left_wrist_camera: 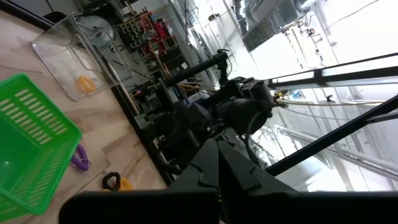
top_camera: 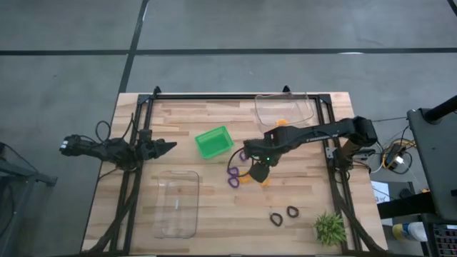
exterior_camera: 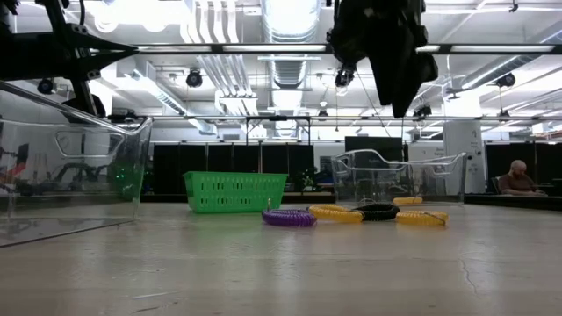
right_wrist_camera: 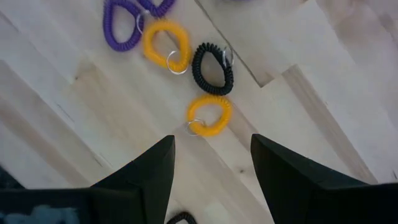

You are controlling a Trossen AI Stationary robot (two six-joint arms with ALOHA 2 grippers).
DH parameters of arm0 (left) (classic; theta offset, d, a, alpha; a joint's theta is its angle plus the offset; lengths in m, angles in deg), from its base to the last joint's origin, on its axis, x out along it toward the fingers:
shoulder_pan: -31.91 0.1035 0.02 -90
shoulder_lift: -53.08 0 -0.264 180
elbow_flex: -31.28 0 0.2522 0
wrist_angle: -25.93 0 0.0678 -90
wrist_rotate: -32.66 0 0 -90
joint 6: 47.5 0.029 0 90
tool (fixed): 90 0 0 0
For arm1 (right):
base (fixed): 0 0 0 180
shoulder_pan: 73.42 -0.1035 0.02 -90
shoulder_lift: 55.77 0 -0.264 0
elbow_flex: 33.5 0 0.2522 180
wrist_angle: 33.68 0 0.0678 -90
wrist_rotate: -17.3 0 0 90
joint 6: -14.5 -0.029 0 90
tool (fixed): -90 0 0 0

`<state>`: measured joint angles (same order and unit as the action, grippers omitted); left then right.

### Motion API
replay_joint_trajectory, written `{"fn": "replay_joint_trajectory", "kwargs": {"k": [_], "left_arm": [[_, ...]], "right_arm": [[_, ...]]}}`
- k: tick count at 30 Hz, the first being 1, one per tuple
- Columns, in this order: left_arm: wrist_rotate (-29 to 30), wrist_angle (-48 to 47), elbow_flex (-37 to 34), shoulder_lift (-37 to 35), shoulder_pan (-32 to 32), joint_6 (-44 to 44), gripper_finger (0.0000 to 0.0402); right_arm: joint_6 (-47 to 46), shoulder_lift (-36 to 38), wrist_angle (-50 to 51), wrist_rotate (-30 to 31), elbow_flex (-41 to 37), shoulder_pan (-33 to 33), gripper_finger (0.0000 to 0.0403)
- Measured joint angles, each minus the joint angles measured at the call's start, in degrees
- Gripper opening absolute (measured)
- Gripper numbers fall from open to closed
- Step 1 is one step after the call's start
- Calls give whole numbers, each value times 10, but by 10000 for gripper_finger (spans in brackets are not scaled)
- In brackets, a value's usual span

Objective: Sort spring keychains
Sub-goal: Put the right yellow spring keychain into the top transparent bin

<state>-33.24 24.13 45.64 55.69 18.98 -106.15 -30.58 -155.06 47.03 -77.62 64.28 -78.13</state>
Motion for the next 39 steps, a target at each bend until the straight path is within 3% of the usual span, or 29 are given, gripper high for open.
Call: {"fn": "replay_joint_trajectory", "kwargs": {"k": [20,27,39], "left_arm": [[0,0,0,0,0,-1,0],[0,0,0,0,0,-1,0],[6,0,0,0,0,-1,0]], "right_arm": [[57,-84,-19,-18,-59,-4,205],[48,-86,-89,-46,-110,-4,205],[16,-86,-172,-41,-178,-4,197]]}}
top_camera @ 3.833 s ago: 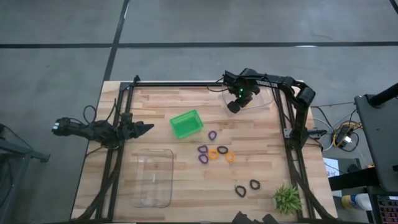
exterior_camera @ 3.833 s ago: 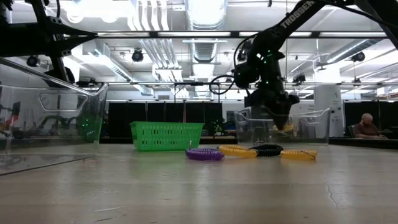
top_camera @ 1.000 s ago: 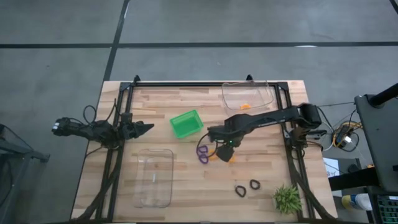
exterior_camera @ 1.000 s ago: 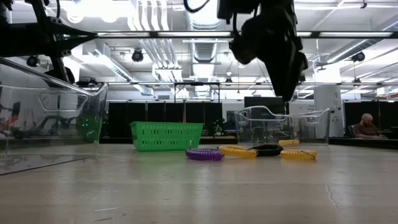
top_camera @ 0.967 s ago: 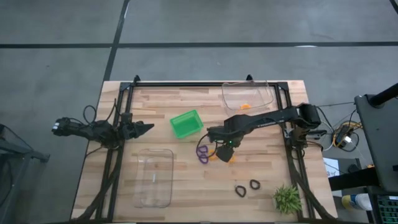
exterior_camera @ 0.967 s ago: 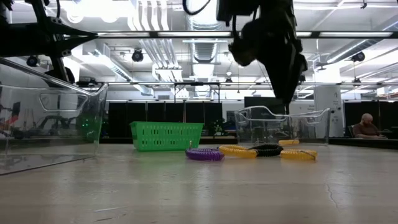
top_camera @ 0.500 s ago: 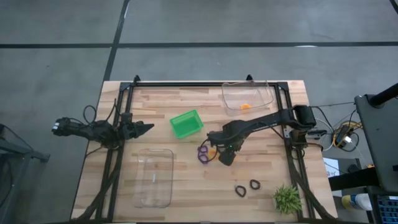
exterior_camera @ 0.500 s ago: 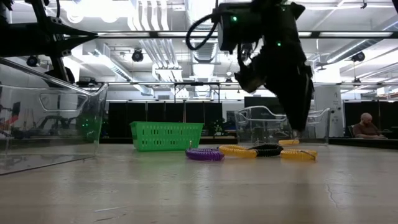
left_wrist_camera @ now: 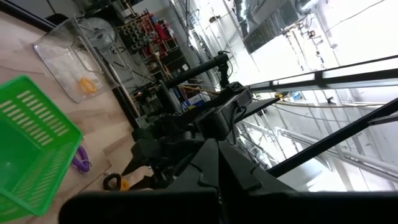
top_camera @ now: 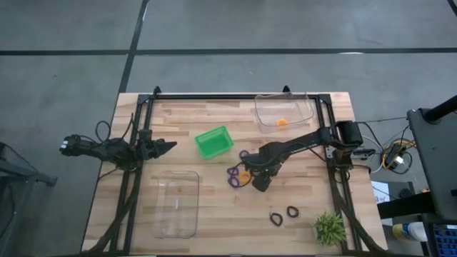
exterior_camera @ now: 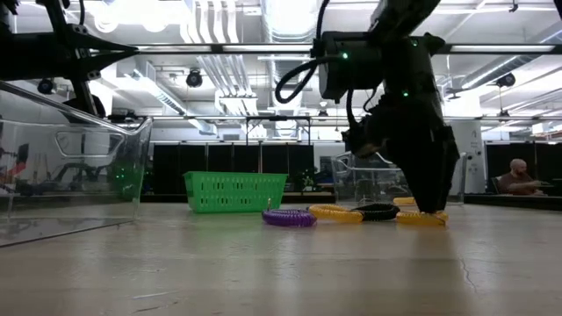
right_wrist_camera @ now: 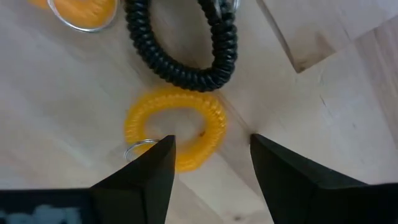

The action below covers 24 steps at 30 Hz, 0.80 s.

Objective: Sort spring keychains
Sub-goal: Put the right yellow spring keychain into the top transparent bin

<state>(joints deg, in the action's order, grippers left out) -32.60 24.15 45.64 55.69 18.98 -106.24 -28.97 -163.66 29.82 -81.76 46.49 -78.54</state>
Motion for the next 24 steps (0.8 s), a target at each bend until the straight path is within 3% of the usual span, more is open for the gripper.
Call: {"fn": "replay_joint_trajectory", "kwargs": {"k": [7,13,18,24], "left_arm": [[7,0,0,0,0,0,0],[7,0,0,0,0,0,0],[7,0,0,0,0,0,0],[10,0,0,0,0,0,0]], "right_arm": [[1,3,-11,4,-16,0,141],[20,1,-7,3,-12,1,29],[28,-2,-5,-16,10,1,13],[53,11,88,-30,81,1,10]]}}
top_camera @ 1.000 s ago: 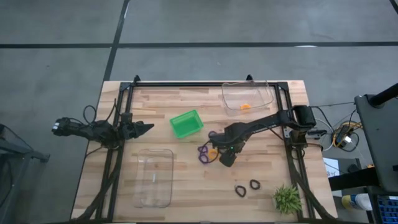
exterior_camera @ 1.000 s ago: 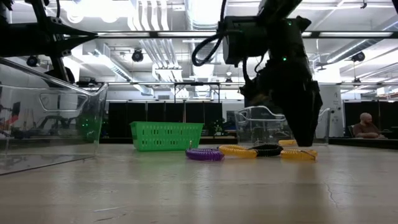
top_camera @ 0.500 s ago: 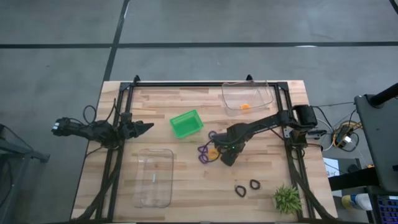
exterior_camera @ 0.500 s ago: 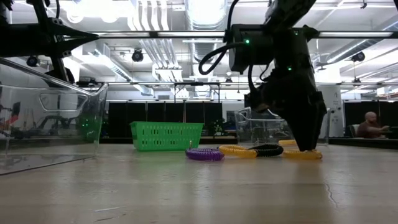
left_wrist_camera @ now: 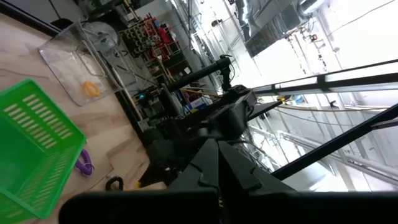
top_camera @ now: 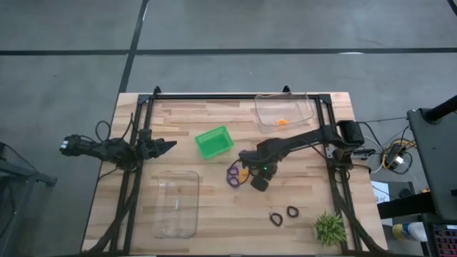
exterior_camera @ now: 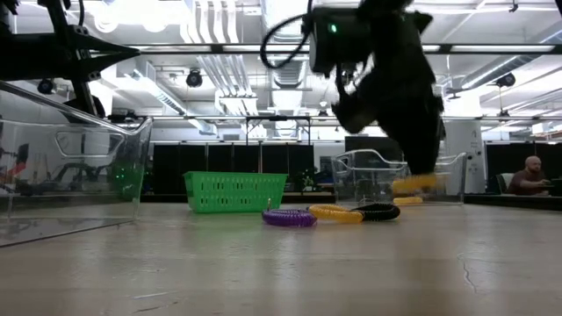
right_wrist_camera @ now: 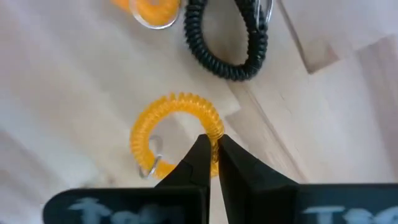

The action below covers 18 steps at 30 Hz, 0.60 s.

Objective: Sort spring keychains
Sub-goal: Put the right yellow spring keychain into the top transparent bin

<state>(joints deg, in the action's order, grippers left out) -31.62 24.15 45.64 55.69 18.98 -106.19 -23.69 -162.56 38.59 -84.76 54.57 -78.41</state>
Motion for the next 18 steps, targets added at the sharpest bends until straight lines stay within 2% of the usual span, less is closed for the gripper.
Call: {"fn": "replay_joint_trajectory", "kwargs": {"k": [12,18], "left_arm": [[1,0,0,0,0,0,0],[1,0,0,0,0,2,0]], "right_arm": [[52,18,196,-15,256,22,9],[56,18,211,-6,283,37,8]]}}
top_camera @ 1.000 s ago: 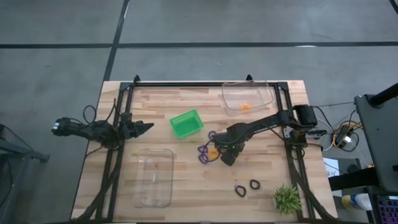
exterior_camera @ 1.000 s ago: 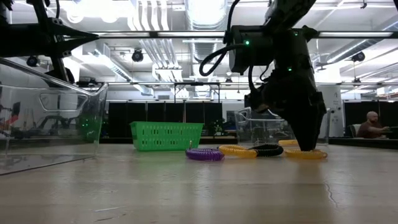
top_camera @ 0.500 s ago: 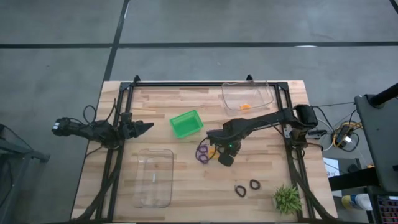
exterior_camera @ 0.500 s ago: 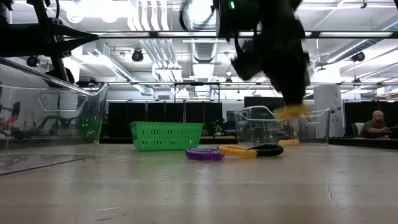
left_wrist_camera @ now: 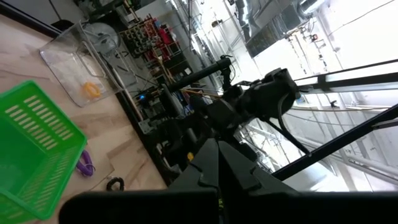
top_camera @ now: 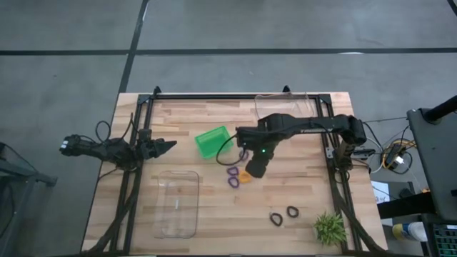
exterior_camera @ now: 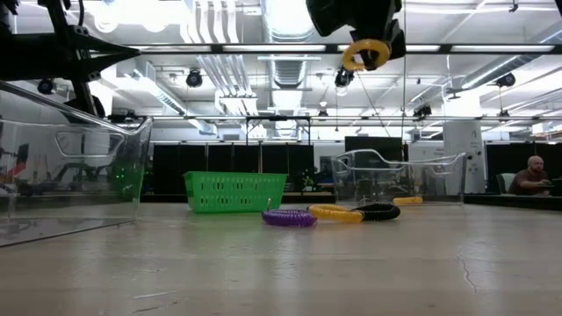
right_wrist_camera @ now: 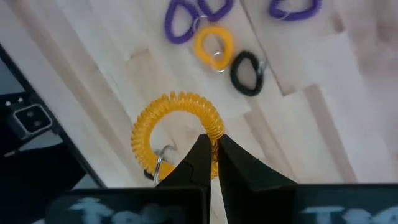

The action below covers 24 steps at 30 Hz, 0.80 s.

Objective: Sort spring keychains
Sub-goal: Put the right yellow spring keychain into the top transparent bin

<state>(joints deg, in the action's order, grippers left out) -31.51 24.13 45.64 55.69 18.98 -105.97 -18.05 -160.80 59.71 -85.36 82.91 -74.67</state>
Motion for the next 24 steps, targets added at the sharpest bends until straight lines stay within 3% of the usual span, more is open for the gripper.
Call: {"fn": "replay_joint_trajectory", "kwargs": {"k": [12,24], "left_arm": [[0,0,0,0,0,-2,0],[0,0,0,0,0,-3,0]], "right_arm": [[39,3,33,26,-5,51,8],[138,4,47,77,-9,186,8]]}}
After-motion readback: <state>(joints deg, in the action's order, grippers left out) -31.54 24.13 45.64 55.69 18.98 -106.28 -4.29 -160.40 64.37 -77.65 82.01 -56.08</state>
